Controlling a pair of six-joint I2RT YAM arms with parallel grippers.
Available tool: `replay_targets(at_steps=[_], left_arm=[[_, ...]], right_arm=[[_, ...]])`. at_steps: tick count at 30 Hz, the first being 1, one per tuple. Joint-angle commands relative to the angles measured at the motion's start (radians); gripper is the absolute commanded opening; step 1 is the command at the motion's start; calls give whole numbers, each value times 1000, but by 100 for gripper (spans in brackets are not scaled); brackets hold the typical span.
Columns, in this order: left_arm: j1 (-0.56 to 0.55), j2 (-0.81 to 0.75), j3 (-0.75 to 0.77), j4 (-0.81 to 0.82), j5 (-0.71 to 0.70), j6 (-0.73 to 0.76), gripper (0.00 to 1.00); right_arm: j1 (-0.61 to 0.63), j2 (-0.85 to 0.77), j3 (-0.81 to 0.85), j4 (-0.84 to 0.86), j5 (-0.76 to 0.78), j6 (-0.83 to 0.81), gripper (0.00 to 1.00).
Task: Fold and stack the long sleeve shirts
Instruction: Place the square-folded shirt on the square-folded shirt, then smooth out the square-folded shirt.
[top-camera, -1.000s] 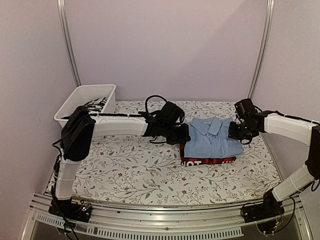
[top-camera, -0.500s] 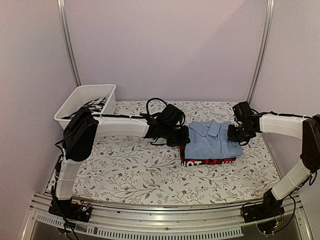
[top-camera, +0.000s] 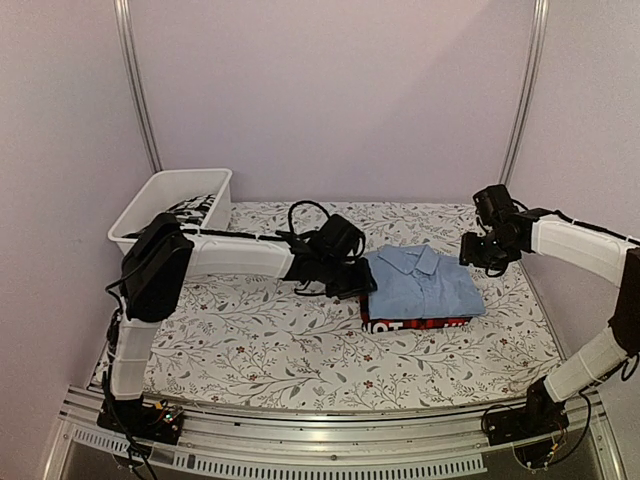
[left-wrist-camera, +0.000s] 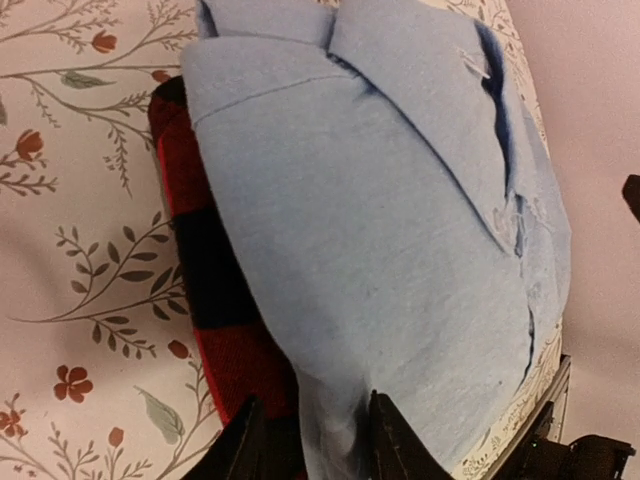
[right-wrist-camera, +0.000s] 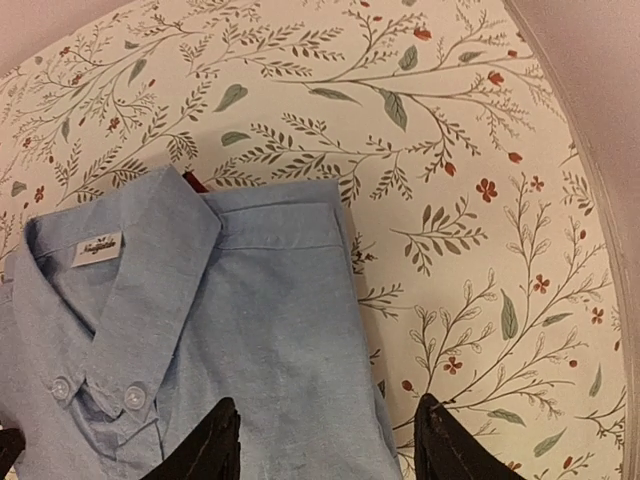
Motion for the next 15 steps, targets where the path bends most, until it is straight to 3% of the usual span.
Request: replay_targets(at_steps=[1,6,15], left_arm=[[20,-119,-75,-2,-52,29,36],[48,-189,-144,5,-60,57,36],[78,-290,-254,15,-35,88,35]], right_arm=[[48,-87,65,-58,-2,7,61],[173,-85,68,-28,-28,53,71],[338,63,66,29,11,142,87]])
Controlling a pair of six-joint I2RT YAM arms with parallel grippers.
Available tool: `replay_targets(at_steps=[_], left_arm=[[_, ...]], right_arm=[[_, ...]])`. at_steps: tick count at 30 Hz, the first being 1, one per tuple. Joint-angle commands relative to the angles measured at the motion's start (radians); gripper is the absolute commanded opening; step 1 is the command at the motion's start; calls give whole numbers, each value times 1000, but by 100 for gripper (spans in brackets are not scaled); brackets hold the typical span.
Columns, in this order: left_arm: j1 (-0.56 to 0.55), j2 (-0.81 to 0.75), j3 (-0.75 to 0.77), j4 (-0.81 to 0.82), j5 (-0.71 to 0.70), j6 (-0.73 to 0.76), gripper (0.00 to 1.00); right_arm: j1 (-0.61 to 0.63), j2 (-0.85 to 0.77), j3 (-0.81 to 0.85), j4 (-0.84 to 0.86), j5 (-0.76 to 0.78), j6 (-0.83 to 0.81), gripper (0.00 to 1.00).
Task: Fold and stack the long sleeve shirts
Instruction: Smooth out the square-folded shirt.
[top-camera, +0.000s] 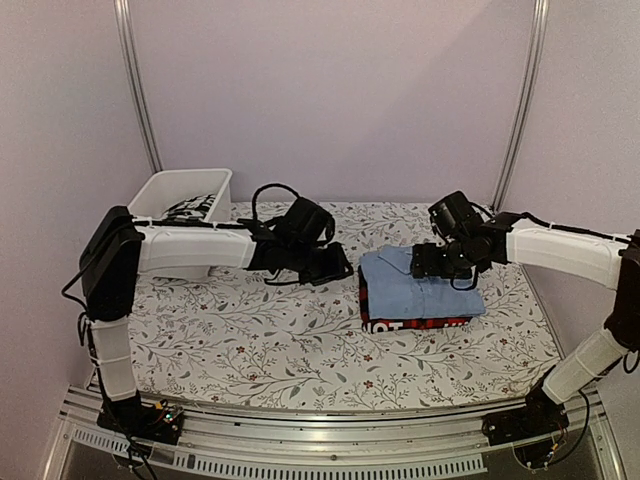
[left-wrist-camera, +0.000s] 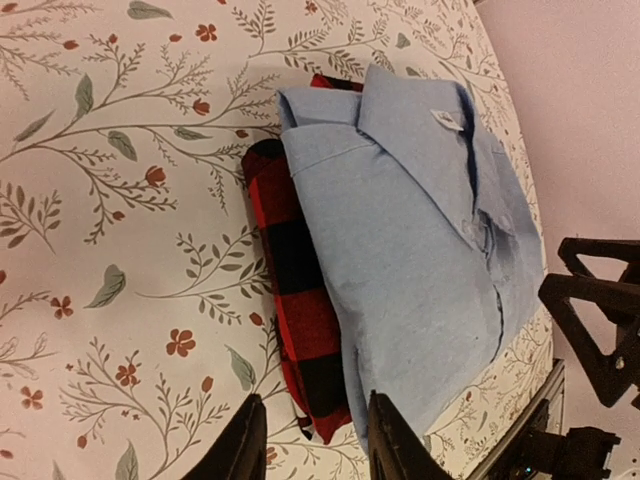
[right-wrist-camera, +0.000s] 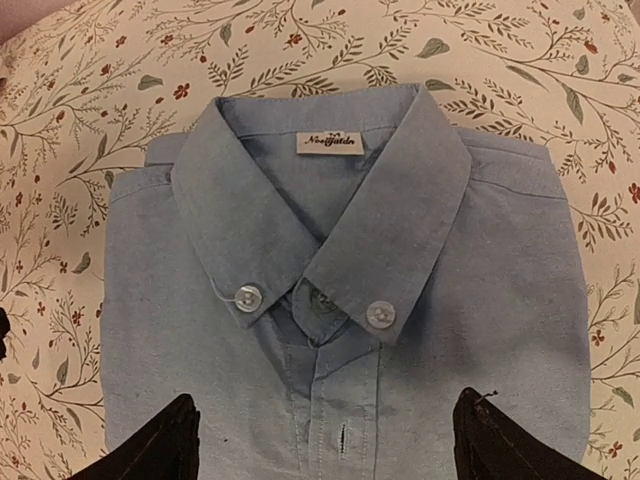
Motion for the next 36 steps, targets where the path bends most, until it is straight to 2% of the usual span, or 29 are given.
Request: replay_targets(at_steps=[1,15,24,30,36], left_arm=[[18,-71,-66,11,5,41,35],[55,-154,-157,28,44,61,34],[81,-242,-212,7,44,94,35],[107,-324,-276,-10,37,130,42],[134,-424,-355,-6,16,150,54]], right_arm=[[55,59,5,32,26,59,88],[176,324,73,-21,143,152,95],[222,214,138,-68,146,153,98],[260,165,147,40,-15,152,99],[309,236,163,190,-192,168,99]])
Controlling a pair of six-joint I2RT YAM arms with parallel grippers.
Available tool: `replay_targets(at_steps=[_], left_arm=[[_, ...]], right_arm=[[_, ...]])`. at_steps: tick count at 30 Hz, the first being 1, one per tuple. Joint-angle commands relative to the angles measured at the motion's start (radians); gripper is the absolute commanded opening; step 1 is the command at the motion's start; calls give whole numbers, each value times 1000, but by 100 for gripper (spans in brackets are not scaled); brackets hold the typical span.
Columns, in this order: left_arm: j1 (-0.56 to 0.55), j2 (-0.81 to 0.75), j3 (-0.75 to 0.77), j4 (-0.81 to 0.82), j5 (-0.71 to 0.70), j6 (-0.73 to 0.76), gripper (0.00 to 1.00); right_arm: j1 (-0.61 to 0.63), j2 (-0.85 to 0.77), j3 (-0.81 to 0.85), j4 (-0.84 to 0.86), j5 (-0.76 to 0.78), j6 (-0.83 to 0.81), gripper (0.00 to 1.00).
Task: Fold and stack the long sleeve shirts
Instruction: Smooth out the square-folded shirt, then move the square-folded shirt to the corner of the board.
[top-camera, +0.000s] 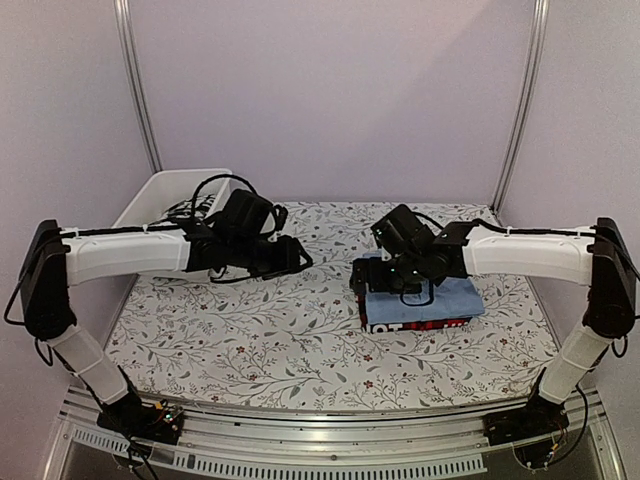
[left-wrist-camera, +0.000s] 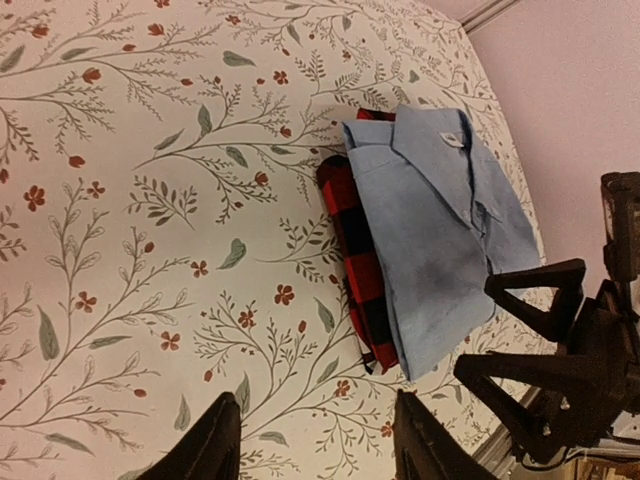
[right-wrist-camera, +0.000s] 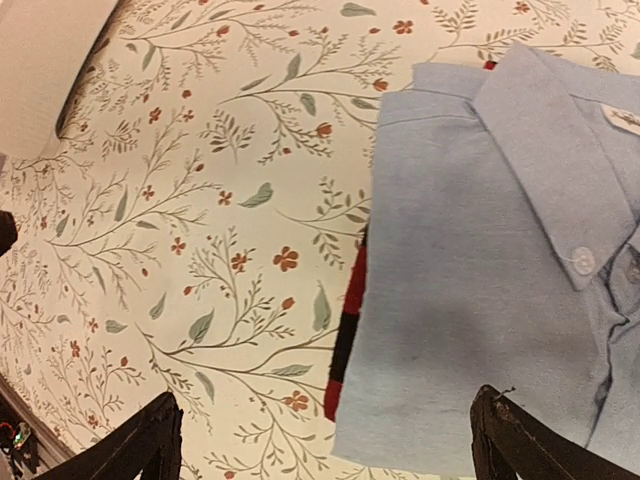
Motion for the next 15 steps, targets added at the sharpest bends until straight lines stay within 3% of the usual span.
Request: replay_targets(at_steps=[1,7,15], left_arm=[[28,-86,-52,-8,-27,33,57],[38,-172,-105,-7,-56,43,74],[43,-236,-142,-37,-85,38,86]], right_arm=[[31,65,34,141,-165,19,99],[29,210,154,179,-222,-10,99],[-42,407,337,197,-239,-30,99]])
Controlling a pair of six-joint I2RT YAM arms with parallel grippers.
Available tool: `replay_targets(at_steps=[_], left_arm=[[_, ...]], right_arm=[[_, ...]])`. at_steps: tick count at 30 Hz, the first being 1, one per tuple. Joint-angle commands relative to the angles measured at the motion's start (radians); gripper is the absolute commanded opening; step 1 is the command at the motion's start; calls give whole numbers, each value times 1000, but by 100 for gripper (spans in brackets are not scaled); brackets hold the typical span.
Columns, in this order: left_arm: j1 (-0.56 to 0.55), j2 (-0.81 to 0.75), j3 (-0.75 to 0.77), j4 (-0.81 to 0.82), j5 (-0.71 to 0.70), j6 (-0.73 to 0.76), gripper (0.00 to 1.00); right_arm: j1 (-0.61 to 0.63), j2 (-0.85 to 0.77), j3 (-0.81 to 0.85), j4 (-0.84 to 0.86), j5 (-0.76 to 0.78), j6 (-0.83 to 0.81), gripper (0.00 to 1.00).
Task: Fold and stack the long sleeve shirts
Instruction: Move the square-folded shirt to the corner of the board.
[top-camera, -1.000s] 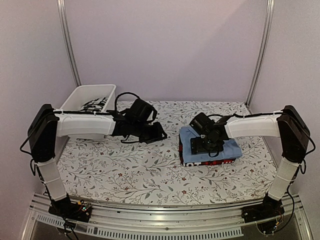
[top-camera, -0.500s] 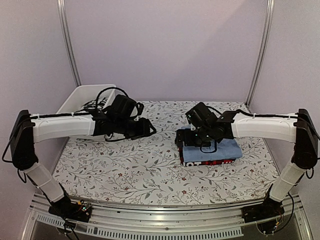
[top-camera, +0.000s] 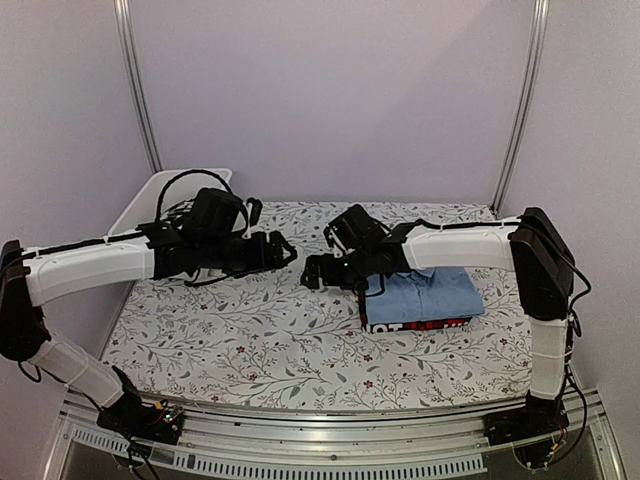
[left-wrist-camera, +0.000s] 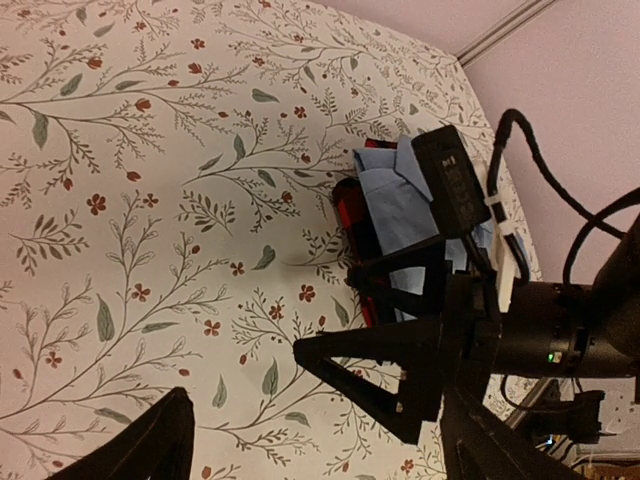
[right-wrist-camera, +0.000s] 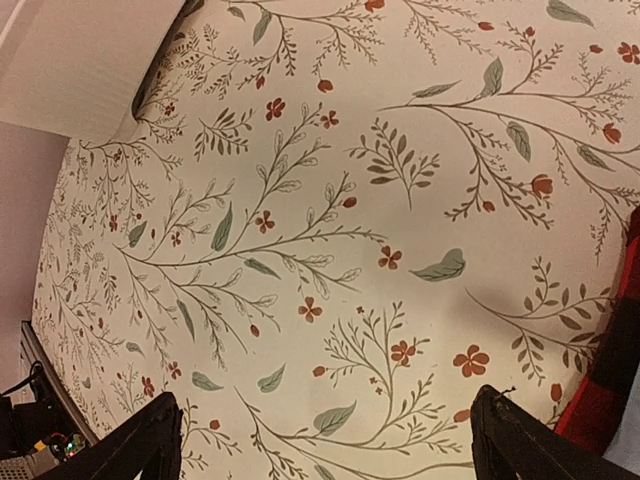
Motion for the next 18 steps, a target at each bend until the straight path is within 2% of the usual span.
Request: replay_targets(at_steps=[1,9,11,18], left_arm=[[13,-41,-24,-23,-30,4,87],[15,-68,-30,-39,-30,2,92],[15,-66,-28,-37,-30,1,99],[15,-61,-26,-33,-30,1,100]], right_arm=[[-64,94,91,27,-11,-16,99],[-147,204,127,19,-19,-16,99],[-158,215,128,18,-11,-14,99],[-179,218,82,9,31,9,99]])
